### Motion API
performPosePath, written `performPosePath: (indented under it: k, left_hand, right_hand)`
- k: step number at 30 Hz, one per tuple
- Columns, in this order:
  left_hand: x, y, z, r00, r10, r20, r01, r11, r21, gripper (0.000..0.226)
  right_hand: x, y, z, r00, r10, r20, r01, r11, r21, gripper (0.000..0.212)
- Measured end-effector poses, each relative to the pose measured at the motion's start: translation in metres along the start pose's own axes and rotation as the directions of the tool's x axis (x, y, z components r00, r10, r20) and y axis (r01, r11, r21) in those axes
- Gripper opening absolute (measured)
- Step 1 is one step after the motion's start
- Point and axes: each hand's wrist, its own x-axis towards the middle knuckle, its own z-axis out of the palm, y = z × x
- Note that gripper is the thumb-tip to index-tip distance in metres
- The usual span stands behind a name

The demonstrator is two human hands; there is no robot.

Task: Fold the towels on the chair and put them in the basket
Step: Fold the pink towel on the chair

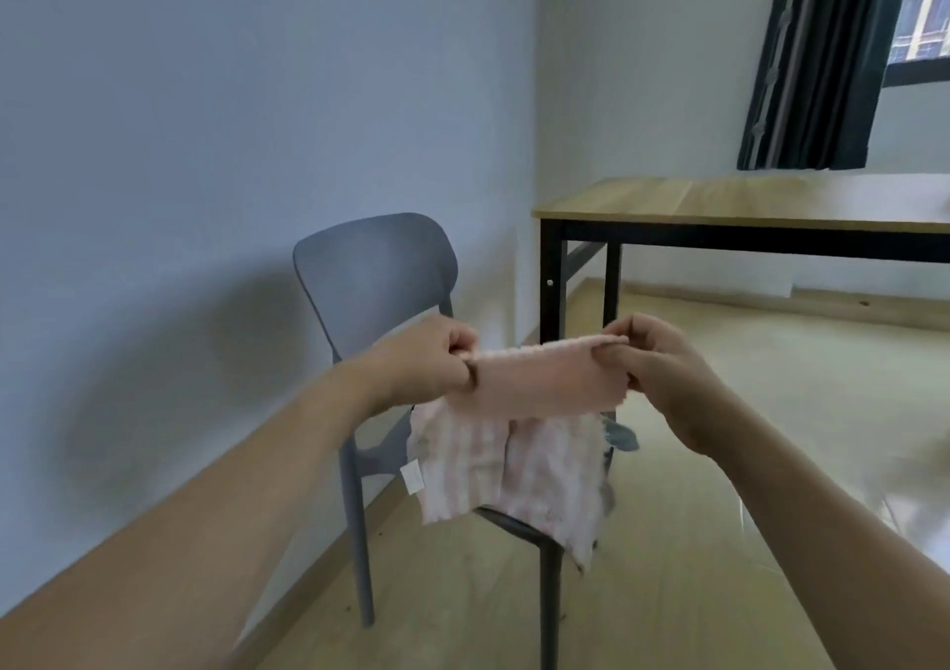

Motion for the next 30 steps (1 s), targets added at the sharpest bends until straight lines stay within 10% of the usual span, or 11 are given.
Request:
performPosePath:
  k: [6, 21, 30]
  left_hand:
    - [-0.026, -0.060, 0.115, 0.832, -0.161, 0.531, 0.221, 0.974, -0.052, 0.009]
    - [0.115, -0.107, 0.089, 0.920, -0.375, -0.113, 0.330, 0.897, -0.293, 0.019]
    - [0.150, -0.137, 0.099, 0.951, -0.308, 0.037, 0.305, 0.905, -0.298, 0.015]
  right_hand:
    - [-0.030, 0.089, 0.006, 0.816, 0.524, 0.245, -0.396, 0.815, -0.422, 0.006]
    - [0.129, 0.115, 0.048, 0.958, 0.285, 0.018, -0.276, 0.939, -0.206, 0.004]
    - [0.164, 0.161, 0.063, 0.927, 0.370, 0.067, -0.368, 0.929, -0.035, 0.008]
